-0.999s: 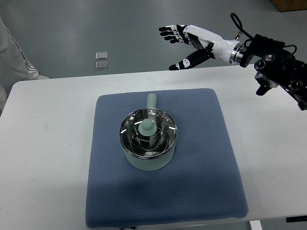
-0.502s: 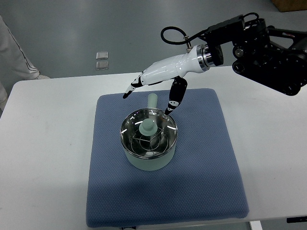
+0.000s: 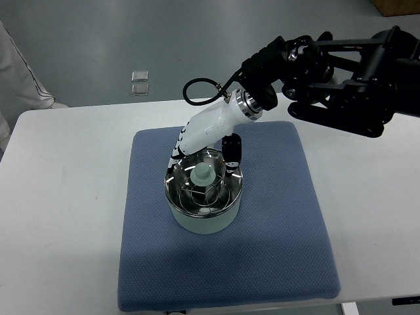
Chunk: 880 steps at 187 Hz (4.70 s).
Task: Open lid and place right of pot
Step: 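Close the right hand fingers around the green lid knob, then lift the glass lid up off the saucepan with the right hand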
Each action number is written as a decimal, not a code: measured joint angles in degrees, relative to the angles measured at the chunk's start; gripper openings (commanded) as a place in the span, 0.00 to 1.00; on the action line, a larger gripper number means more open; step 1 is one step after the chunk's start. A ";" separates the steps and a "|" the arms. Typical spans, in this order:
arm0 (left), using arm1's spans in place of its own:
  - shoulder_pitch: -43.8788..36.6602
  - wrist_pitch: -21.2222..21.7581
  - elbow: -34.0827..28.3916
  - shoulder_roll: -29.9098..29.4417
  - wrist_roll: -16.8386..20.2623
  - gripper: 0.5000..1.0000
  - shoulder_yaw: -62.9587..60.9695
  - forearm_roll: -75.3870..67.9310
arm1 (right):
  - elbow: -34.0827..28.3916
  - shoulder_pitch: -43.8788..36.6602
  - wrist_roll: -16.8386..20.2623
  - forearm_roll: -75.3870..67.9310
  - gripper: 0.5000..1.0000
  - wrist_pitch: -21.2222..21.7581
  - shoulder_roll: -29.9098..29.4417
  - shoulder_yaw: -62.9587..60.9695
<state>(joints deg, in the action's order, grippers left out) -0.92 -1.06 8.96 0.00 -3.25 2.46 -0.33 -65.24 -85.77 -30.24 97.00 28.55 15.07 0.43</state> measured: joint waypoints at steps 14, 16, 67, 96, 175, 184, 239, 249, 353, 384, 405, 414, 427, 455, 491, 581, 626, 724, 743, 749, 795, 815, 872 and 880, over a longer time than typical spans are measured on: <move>0.00 0.00 0.00 0.00 0.00 1.00 0.00 -0.02 | 0.06 0.00 0.00 0.26 0.77 -0.40 -0.20 0.01; 0.00 0.00 0.00 0.00 0.00 1.00 0.00 -0.02 | 0.08 0.00 0.00 0.31 0.76 -0.51 -0.22 0.01; -0.01 0.02 0.00 0.00 0.00 1.00 0.00 -0.02 | 0.30 0.59 -0.05 0.73 0.64 -2.82 -0.27 0.10; -0.03 0.02 0.00 0.00 0.00 1.00 0.00 -0.02 | 0.62 1.37 -0.08 0.74 0.64 -5.03 -0.38 0.23; 0.00 0.01 0.00 0.00 0.00 1.00 0.00 -0.02 | 1.78 4.29 0.33 0.97 0.63 -7.98 0.09 0.53; -0.01 0.01 0.00 0.00 0.00 1.00 0.00 -0.02 | 2.01 4.52 0.35 1.04 0.63 -8.16 0.21 0.53; -0.04 0.01 0.00 0.00 0.00 1.00 0.00 -0.02 | 2.40 5.18 0.23 1.03 0.59 -9.34 0.63 0.38; -0.04 0.01 0.00 0.00 0.00 1.00 0.00 -0.02 | 2.40 5.37 0.13 1.01 0.59 -9.35 0.69 0.37; -0.01 0.00 0.00 0.00 0.00 1.00 0.00 -0.01 | 2.28 6.17 -0.65 0.50 0.52 -10.52 1.64 0.28; -0.02 -0.01 0.00 0.00 0.00 1.00 0.00 -0.01 | 2.15 6.55 -1.03 0.38 0.52 -10.53 1.62 0.27; 0.01 -0.01 0.00 0.00 0.00 1.00 0.00 0.01 | 2.13 6.83 -1.06 0.39 0.51 -10.56 1.44 0.27; 0.03 -0.01 0.00 0.00 0.00 1.00 0.00 0.01 | 2.13 6.99 -1.06 0.45 0.45 -10.61 1.40 0.27; 0.04 -0.01 0.00 0.00 0.00 1.00 0.00 0.01 | 2.16 7.17 -1.05 0.63 0.44 -10.64 1.37 0.26; 0.01 -0.01 0.00 0.00 0.00 1.00 0.00 0.01 | 2.27 7.29 -0.88 0.83 0.42 -11.13 1.39 0.26; -0.01 0.02 0.00 0.00 0.00 1.00 0.00 0.00 | 2.32 7.30 -0.79 0.84 0.36 -11.32 1.53 0.26; 0.02 0.02 0.00 0.00 0.00 1.00 0.00 -0.02 | 2.33 7.37 -1.05 0.51 0.08 -11.33 1.10 0.11; -0.01 0.02 0.00 0.00 0.00 1.00 0.00 -0.02 | 2.32 7.23 -1.13 0.33 0.00 -11.32 1.32 -0.30; -0.02 0.01 0.00 0.00 0.01 1.00 0.00 0.00 | 2.31 7.27 -1.48 -0.10 0.00 -11.41 1.65 -0.69; -0.01 -0.01 0.00 0.00 0.01 1.00 0.00 0.00 | 2.32 7.23 -1.49 -0.13 0.00 -11.41 1.78 -1.60; -0.01 -0.01 0.00 0.00 0.01 1.00 0.00 0.00 | 2.32 7.21 -1.49 -0.14 0.00 -11.41 1.79 -1.98; 0.01 -0.01 0.00 0.00 0.01 1.00 0.00 0.00 | 2.31 7.24 -1.49 -0.14 0.00 -11.41 1.85 -2.77; 0.00 -0.01 0.00 0.00 0.01 1.00 0.00 0.00 | 2.33 7.27 -1.49 -0.15 0.00 -11.41 2.20 -2.86; 0.02 0.00 0.00 0.00 0.01 1.00 0.00 -0.01 | 2.83 7.29 -1.35 -0.91 0.00 -11.25 4.25 -5.67; 0.02 0.00 0.00 0.00 0.01 1.00 0.00 -0.01 | 3.31 7.29 -1.33 -0.91 0.00 -11.35 5.05 -5.86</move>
<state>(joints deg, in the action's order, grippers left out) -0.90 -1.06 8.96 0.00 -3.24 2.46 -0.33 -61.93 -78.48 -31.57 96.08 17.20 20.12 -5.44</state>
